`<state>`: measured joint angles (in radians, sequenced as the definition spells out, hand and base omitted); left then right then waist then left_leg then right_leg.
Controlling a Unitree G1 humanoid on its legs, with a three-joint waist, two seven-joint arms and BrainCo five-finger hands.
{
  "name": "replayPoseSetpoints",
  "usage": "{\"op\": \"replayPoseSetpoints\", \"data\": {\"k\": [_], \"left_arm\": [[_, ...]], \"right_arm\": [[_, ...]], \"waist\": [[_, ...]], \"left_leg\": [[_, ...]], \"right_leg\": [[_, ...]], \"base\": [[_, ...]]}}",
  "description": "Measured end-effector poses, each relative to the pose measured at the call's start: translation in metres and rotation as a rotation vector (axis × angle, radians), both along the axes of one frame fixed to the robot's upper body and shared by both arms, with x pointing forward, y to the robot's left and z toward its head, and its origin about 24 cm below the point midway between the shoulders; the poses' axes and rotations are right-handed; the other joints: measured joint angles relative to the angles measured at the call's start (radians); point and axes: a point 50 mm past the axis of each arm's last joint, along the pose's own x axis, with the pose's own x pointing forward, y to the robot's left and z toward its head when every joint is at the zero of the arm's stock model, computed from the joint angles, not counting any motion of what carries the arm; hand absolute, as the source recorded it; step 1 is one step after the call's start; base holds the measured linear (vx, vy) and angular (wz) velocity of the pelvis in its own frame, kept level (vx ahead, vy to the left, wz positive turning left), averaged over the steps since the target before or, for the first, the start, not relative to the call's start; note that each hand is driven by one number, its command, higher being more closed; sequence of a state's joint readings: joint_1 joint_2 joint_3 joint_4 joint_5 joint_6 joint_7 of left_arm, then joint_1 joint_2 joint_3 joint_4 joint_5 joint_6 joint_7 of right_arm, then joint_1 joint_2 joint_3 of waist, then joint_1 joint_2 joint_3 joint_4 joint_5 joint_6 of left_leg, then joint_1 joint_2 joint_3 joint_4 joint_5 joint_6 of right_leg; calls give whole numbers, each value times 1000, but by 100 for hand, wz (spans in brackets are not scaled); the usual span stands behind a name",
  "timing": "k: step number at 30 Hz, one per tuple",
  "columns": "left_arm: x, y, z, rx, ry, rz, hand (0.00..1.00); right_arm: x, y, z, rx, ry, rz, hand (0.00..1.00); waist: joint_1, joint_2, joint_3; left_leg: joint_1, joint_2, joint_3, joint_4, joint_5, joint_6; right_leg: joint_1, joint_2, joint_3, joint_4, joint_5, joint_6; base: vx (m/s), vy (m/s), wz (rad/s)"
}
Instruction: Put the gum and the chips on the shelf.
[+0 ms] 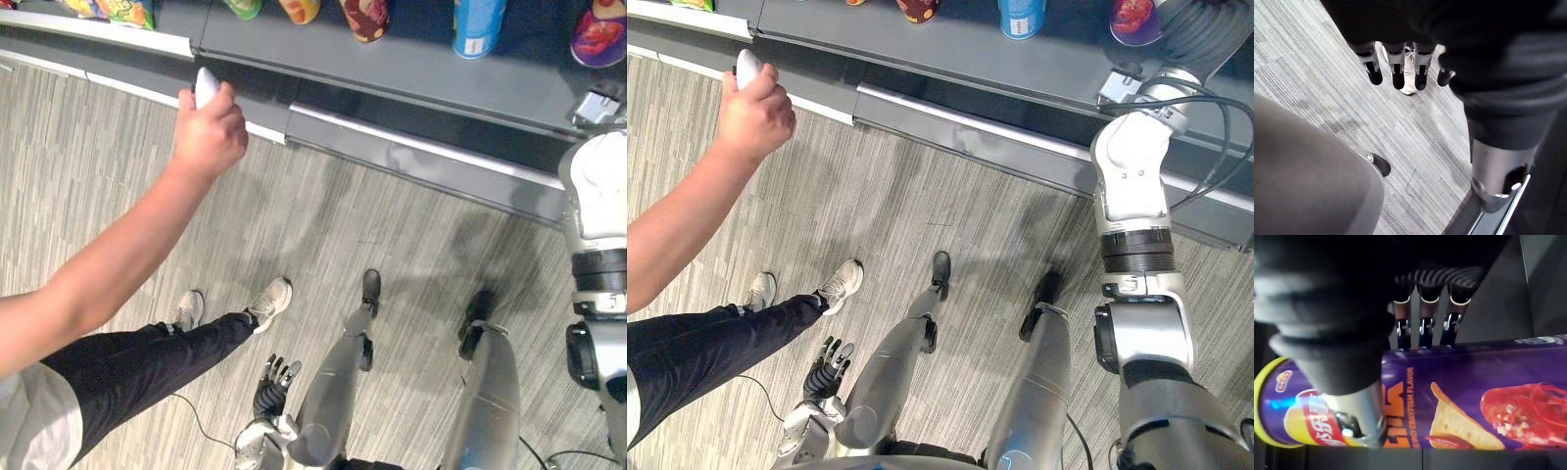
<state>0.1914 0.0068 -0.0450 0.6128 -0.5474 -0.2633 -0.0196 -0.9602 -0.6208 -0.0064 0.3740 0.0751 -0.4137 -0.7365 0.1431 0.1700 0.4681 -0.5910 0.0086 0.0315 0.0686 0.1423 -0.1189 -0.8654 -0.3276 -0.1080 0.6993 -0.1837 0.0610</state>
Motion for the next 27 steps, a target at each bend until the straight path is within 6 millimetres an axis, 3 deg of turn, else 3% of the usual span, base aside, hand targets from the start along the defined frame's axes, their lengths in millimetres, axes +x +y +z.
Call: {"op": "replayPoseSetpoints", "data": {"k": [10,24,25,27], "left_arm": [[2,-3,3,0,-25,-33,0],[2,-5,3,-33,-33,-25,0],[2,-5,3,-34,-34,-27,0],[3,-5,3,-35,-37,-28,0]], "right_arm": [[8,-18,-10,32,64,-92,100],[9,-19,-5,7,63,-116,100],[9,-19,-5,6,61,-115,0],[9,-19,-5,3,61,-114,0]], "waist": [[3,11,5],[5,29,12],[6,29,12],[8,29,12]], "left_leg": [[-38,7,3,43,-14,-1],[-92,14,12,115,-47,0],[-94,14,13,116,-48,-1],[-105,14,14,124,-50,-1]], "right_leg": [[-23,9,6,2,0,-1],[-61,18,22,22,0,-1],[-64,18,24,23,1,-1],[-74,18,26,28,1,-1]], "base": [[-26,-22,0],[-40,-22,-2],[-45,-8,0],[-46,-16,0]]}}
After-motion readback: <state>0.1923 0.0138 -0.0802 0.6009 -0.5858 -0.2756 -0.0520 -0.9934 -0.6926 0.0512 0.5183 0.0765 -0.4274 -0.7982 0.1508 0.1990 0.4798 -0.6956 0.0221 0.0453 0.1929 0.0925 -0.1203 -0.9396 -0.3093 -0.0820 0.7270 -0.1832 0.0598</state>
